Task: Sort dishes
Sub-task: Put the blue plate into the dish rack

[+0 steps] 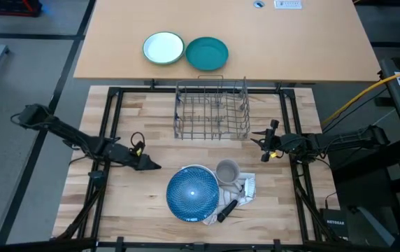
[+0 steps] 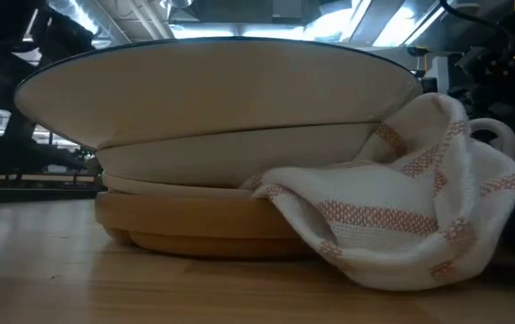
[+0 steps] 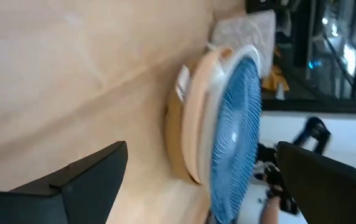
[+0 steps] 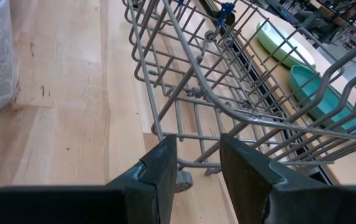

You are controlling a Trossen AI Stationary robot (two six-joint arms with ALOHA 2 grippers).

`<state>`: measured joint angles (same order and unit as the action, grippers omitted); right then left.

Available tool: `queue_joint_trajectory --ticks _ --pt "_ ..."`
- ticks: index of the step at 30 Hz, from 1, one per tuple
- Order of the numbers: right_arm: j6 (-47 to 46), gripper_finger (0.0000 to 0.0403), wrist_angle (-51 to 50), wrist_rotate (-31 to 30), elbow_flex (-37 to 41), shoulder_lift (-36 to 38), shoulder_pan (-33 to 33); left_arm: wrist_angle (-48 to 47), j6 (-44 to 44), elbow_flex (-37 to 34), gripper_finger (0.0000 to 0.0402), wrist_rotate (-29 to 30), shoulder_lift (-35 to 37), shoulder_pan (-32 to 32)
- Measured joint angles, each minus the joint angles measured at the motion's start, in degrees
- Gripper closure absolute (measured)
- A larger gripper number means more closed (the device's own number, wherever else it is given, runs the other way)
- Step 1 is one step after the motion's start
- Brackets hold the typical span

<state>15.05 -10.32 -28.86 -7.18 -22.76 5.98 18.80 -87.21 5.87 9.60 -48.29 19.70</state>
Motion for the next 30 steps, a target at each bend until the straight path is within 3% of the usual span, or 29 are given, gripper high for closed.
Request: queue_joint_trajectory --ticks 6,22,30 --pt "0.0 0.0276 -0.07 -0.01 -0.01 0.02 0.0 10.36 1.95 0.36 0.0004 3.49 -7.81 4.93" --pt "0.0 0.0276 -0.05 0.3 -0.02 0.02 0.0 9.85 0.21 17.13 0.0004 5.36 -34.06 10.41" --pt "-0.04 0.0276 -0.1 5.74 -0.01 0.01 0.0 9.88 -0.03 20.83 0.001 5.02 -39.84 10.41"
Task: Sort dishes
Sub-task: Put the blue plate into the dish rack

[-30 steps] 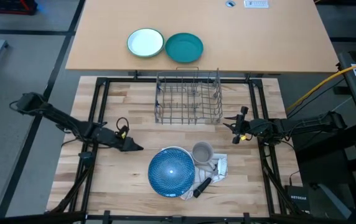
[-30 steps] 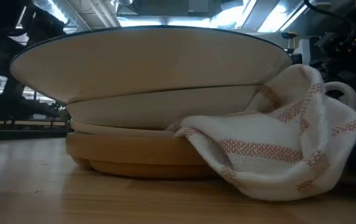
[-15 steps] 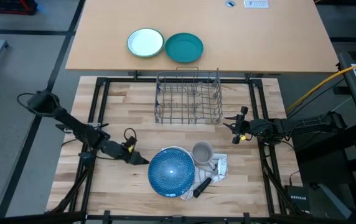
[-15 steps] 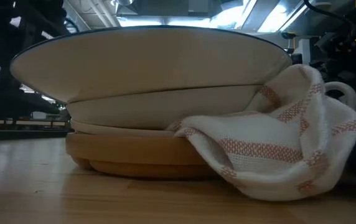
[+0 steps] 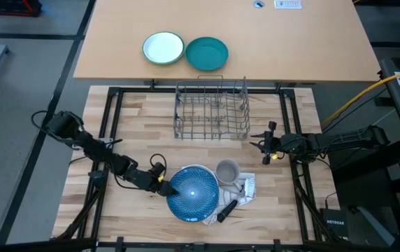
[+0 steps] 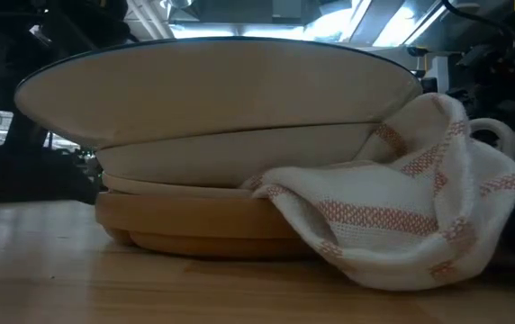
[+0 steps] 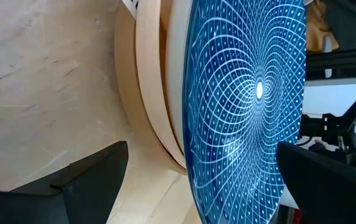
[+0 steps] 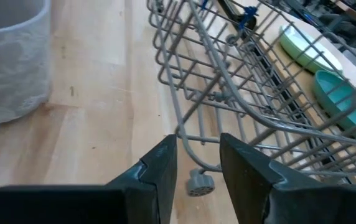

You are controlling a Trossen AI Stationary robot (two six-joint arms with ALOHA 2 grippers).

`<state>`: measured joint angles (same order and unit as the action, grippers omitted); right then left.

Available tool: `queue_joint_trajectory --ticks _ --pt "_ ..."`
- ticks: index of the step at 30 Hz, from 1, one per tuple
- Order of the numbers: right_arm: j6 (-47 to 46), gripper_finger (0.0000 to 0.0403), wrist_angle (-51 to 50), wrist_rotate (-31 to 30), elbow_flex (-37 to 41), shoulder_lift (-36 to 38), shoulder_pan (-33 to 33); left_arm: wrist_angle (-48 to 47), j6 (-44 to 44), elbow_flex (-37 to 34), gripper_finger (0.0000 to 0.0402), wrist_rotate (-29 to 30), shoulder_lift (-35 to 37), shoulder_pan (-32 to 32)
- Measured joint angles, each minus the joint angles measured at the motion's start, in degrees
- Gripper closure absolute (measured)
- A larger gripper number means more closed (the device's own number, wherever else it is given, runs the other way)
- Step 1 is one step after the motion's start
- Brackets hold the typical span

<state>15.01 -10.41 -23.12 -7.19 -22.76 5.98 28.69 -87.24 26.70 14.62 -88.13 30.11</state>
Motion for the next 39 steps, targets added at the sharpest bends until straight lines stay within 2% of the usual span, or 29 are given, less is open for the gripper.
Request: queue_joint_trajectory --ticks 4,10,15,21,32,39 --pt "-0.17 0.0276 0.0 1.82 -0.01 -0.01 0.0 -0.29 0.0 0.0 0.0045 0.01 -0.12 0.0" --pt "-1.73 0.0276 0.0 1.82 0.0 0.0 0.0 -2.45 -0.43 0.01 0.0109 0.0 -0.12 -0.11" --pt "-1.73 0.0276 0.0 1.8 -0.01 -0.01 0.02 -4.68 -1.64 0.0 0.0148 -0.01 -0.12 -0.11" --pt "-1.73 0.0276 0.0 1.8 -0.01 0.01 0.01 -5.05 -6.5 0.02 0.0164 -0.05 -0.12 -0.11" --pt "-1.71 0.0276 -0.02 1.8 0.01 -0.01 0.0 -5.14 -9.37 0.02 0.0169 -0.07 -0.12 -0.11" --pt "-1.71 0.0276 0.0 1.8 0.0 -0.01 0.01 -3.56 -10.44 0.0 0.0228 -0.91 -0.12 -0.17"
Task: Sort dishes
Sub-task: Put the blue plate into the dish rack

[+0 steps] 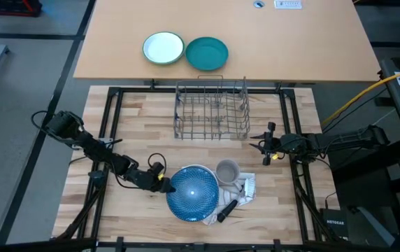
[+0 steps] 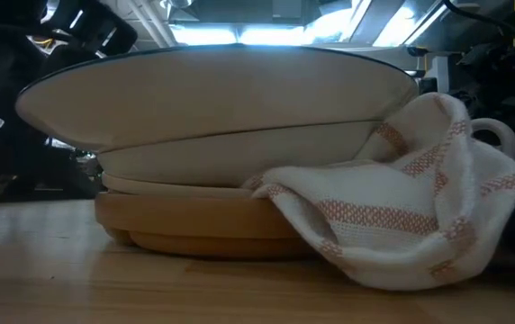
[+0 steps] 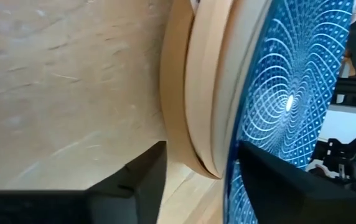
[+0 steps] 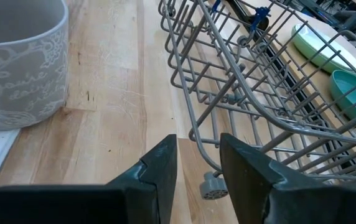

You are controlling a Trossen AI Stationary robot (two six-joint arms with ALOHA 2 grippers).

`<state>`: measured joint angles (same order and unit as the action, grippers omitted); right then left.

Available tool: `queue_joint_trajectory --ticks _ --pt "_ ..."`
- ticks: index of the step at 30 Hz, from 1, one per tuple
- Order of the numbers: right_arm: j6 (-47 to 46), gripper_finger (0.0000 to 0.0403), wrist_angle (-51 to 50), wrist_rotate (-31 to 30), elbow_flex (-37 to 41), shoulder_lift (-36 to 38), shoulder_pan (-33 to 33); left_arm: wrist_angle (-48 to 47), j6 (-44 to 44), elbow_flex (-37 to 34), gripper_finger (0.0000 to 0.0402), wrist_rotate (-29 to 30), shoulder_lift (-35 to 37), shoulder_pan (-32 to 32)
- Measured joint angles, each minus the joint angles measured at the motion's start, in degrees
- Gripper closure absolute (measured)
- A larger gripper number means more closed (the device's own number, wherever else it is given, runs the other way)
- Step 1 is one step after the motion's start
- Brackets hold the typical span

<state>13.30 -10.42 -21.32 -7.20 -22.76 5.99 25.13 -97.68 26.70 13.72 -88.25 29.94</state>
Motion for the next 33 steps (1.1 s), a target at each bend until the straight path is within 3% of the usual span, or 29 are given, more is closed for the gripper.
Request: queue_joint_trajectory --ticks 14,20,33 --pt "0.0 0.0276 0.03 -0.01 0.0 0.0 -0.01 3.37 -1.47 -0.02 0.0387 0.0 0.13 0.06" --pt "0.01 0.0276 0.03 0.0 0.0 0.02 0.0 7.11 -1.35 -0.02 0.0392 -0.19 0.58 0.04" --pt "0.02 0.0276 0.03 -0.02 0.0 0.01 -0.01 2.45 1.03 -0.13 0.0398 -0.26 6.89 0.02"
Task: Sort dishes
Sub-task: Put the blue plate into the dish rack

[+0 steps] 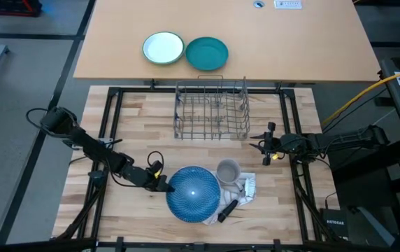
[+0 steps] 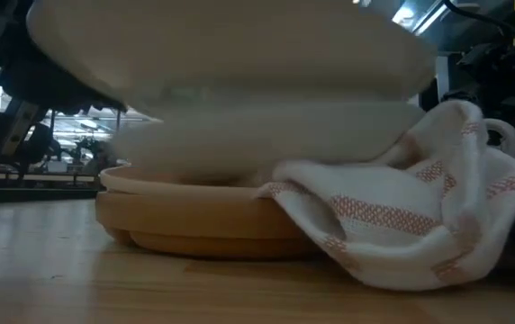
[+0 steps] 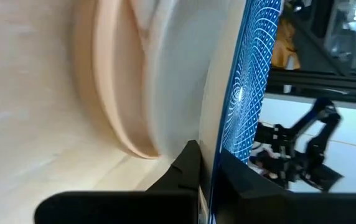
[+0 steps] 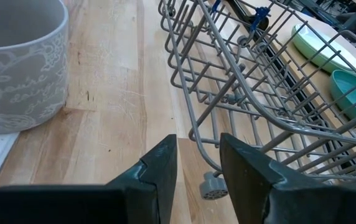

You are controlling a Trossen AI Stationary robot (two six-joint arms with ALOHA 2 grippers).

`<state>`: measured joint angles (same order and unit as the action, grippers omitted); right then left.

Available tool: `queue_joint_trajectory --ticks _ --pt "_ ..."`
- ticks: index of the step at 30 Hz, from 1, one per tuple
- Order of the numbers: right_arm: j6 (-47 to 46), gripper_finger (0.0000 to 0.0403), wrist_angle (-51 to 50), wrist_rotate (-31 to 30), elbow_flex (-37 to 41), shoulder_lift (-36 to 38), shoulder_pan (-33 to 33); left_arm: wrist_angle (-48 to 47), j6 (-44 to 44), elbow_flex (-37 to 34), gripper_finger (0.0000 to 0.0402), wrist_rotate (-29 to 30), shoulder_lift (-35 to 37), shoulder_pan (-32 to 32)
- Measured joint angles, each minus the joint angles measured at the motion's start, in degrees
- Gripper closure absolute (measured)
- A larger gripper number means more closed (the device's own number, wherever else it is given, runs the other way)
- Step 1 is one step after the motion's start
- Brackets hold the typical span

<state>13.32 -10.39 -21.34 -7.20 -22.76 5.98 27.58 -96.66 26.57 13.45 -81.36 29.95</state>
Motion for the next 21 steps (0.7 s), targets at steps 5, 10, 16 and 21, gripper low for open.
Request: queue_joint_trajectory --ticks 5,10,16,21 --pt "0.0 0.0276 0.01 -0.01 0.02 0.02 0.0 -2.72 2.8 0.0 0.0398 0.11 3.47 0.0" --pt "0.0 0.0276 0.0 -0.01 0.0 0.0 0.0 -4.95 5.52 0.02 0.0399 2.48 6.88 0.04" --pt "0.0 0.0276 0.0 -0.01 0.02 0.02 0.0 -7.17 10.26 0.04 0.0399 9.61 12.38 -0.12" --pt "0.0 0.0276 0.01 -0.01 0.0 0.0 0.0 -10.06 14.69 0.05 0.04 16.33 18.28 -2.01"
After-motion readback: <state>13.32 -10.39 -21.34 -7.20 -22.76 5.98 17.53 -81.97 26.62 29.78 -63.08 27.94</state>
